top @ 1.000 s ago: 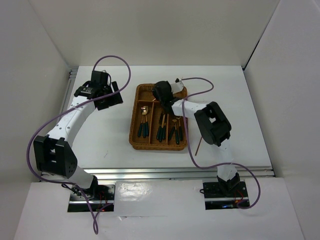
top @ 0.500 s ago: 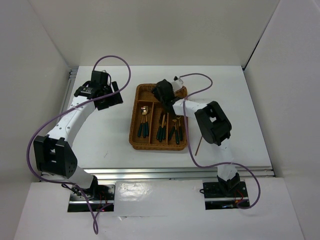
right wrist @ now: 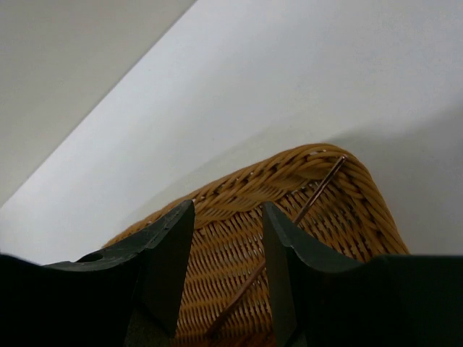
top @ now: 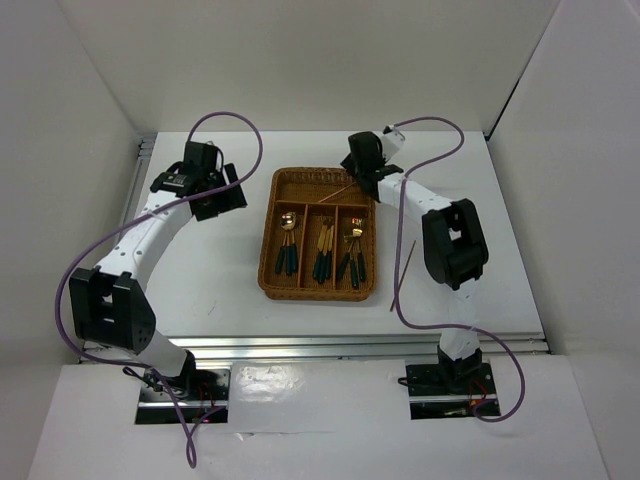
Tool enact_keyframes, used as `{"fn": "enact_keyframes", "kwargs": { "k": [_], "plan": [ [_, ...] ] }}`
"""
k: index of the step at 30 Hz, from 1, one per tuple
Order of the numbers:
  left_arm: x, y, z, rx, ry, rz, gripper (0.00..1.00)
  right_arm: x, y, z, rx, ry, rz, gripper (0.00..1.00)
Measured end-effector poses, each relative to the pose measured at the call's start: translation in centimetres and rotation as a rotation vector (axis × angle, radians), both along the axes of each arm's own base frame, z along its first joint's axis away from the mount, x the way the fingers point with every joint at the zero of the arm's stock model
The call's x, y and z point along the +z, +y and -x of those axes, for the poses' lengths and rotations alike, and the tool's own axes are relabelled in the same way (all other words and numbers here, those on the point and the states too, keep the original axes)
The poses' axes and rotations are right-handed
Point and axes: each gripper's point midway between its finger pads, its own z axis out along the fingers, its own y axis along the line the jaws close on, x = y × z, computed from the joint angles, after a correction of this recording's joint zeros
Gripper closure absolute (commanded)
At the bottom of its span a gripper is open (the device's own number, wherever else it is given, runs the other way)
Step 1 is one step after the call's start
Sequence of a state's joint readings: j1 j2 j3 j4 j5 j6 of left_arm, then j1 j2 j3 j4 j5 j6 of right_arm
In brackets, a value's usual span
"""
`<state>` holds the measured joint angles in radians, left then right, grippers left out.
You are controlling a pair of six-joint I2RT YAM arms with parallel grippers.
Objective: Sort the eating utensils into containers
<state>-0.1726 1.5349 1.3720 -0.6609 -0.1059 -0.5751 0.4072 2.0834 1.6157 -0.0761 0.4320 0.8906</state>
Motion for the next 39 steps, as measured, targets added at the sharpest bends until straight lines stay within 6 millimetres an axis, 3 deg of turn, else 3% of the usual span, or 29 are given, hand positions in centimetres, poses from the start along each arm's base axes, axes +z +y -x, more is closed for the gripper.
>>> {"fn": "enact_keyframes", "kwargs": {
  "k": [12,19,29,32,39],
  "plan": [
    [-0.5,0.0,-0.2,0.001,0.011,-0.001,0.16,-2.2,-0.7,2.0,-0.016,0.109,0.073,0.5],
    [-0.8,0.0,-0.2,0.002,0.018,-0.003,0.16,-3.2,-1.3,2.1,-0.025,0.132,0.084,0.54],
    [-0.8,0.0,-0.2,0.002,0.018,-0.003,0.16,-7.0,-1.7,2.0,-0.029,0.196,0.109,0.58],
    [-0.8,0.0,-0.2,0.003,0.018,-0.004,0.16,-7.0,-1.6,1.8,-0.026,0.193,0.107,0.59],
    [-1.2,0.2,-0.3,0.009,0.027,-0.014,0.16,-6.9,-1.4,1.4,-0.022,0.184,0.104,0.82]
  ]
}}
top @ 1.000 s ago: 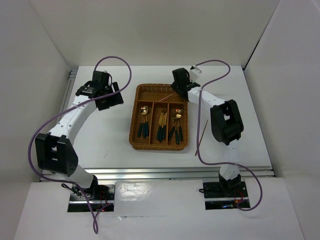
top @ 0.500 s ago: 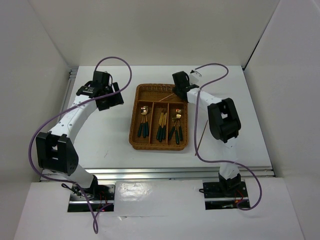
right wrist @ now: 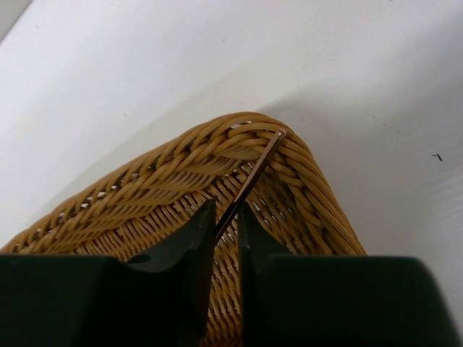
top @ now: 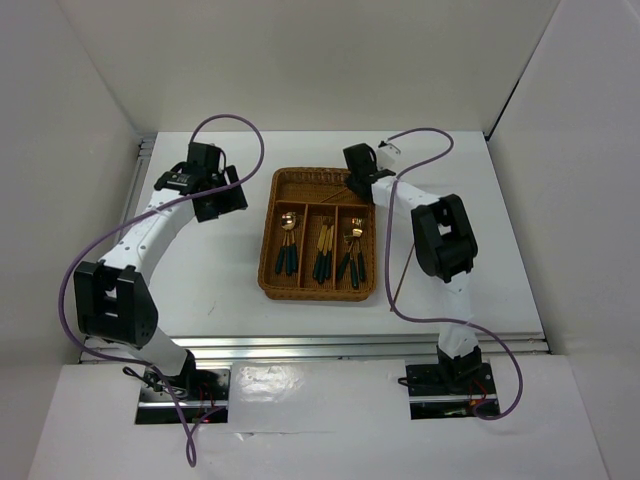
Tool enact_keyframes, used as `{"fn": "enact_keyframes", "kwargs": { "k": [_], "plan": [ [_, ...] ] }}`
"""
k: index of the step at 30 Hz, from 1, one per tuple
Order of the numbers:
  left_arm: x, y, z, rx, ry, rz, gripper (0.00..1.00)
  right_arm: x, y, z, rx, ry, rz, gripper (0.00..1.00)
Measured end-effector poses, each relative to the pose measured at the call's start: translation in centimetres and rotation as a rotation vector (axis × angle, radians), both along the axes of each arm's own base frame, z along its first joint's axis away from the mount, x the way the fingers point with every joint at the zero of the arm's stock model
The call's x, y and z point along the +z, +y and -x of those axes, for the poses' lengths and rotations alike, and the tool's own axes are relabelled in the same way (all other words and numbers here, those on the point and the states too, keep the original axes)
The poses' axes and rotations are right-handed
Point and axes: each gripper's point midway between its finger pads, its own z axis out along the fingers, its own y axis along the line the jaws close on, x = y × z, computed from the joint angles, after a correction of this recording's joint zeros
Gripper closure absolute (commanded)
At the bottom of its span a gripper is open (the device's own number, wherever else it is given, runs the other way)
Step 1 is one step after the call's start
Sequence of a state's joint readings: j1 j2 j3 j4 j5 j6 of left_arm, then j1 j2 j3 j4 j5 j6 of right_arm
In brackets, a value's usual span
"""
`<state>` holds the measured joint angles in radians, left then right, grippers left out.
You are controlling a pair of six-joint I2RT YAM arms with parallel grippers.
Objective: Sort the eating utensils into containers
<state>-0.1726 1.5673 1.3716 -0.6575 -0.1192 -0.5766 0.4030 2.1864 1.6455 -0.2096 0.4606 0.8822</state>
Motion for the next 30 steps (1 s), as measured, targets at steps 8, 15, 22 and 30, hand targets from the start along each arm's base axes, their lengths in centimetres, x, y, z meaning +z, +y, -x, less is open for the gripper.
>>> {"fn": "enact_keyframes", "kwargs": {
  "k": [8,15,22,30],
  "plan": [
    [-0.3,0.1,0.0,0.004,0.008,-0.007,0.16,0.1,0.2,-0.8,-0.033,-0.02,-0.053,0.95],
    [-0.3,0.1,0.0,0.004,0.008,-0.007,0.16,-0.1,0.6,-0.4,-0.045,-0.02,-0.119,0.98],
    [-0.3,0.1,0.0,0.003,0.008,-0.006,0.16,-0.1,1.4,-0.3,-0.024,-0.017,-0.164,1.0],
    [-0.3,0.1,0.0,0.003,0.008,-0.006,0.16,0.3,2.7,0.7,-0.007,-0.013,-0.196,1.0]
  ]
}}
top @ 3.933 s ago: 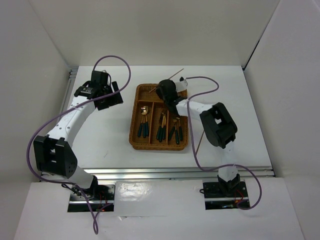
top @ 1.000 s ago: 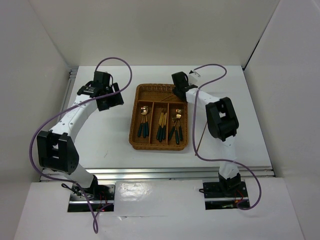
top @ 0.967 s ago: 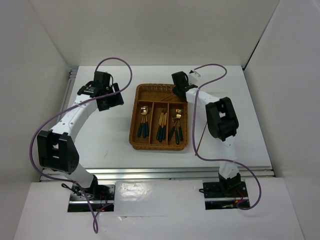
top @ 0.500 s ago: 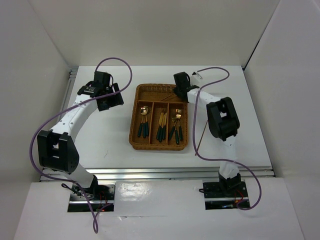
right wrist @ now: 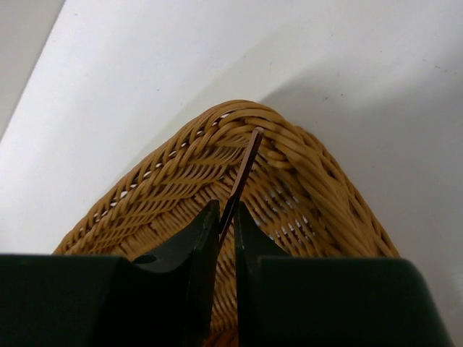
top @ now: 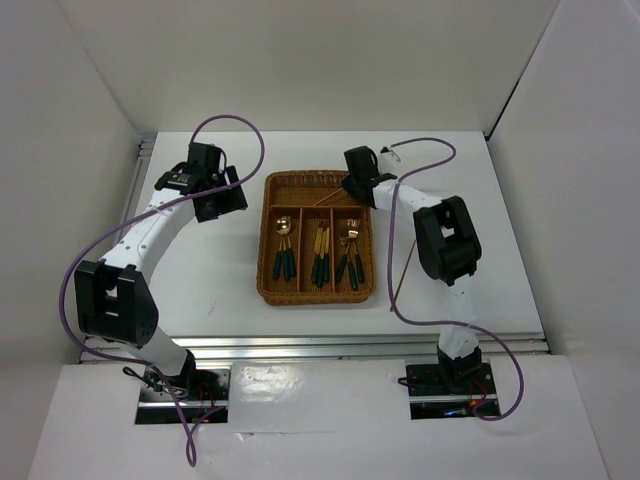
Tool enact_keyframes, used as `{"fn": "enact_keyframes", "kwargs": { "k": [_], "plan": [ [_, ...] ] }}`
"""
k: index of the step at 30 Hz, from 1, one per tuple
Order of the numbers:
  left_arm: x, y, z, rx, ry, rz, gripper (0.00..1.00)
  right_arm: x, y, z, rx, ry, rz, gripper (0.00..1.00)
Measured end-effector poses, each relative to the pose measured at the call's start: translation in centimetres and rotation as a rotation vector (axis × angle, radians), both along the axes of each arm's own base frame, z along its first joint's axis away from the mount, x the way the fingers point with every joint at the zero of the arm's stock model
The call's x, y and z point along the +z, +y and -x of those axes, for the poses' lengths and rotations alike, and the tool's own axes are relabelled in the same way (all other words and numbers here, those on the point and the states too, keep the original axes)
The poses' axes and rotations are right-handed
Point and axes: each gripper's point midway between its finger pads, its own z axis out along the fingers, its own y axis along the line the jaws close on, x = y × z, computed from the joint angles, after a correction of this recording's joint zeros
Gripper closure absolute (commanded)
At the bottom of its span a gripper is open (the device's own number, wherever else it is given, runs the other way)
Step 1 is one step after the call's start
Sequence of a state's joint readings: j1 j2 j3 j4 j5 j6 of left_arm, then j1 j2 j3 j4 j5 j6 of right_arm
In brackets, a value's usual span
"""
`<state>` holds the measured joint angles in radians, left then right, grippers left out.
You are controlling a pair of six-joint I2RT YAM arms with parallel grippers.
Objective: Sort the eating utensils into containers
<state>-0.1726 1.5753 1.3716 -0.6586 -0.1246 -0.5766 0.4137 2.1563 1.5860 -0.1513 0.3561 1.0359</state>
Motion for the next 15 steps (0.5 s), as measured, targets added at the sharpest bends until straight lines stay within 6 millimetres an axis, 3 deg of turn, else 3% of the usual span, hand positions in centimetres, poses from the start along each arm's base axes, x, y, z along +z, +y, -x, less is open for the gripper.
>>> {"fn": "enact_keyframes", "kwargs": {
  "k": [11,15],
  "plan": [
    [0.0,-0.1,0.0,-0.004,0.001,0.005,0.16,5.3,-0.1,-0.1,-0.015,-0.067,-0.129,1.0],
    [0.0,-0.1,0.0,-0.005,0.001,0.006,0.16,5.8,-0.6,-0.2,-0.023,-0.065,-0.165,1.0]
  ]
}}
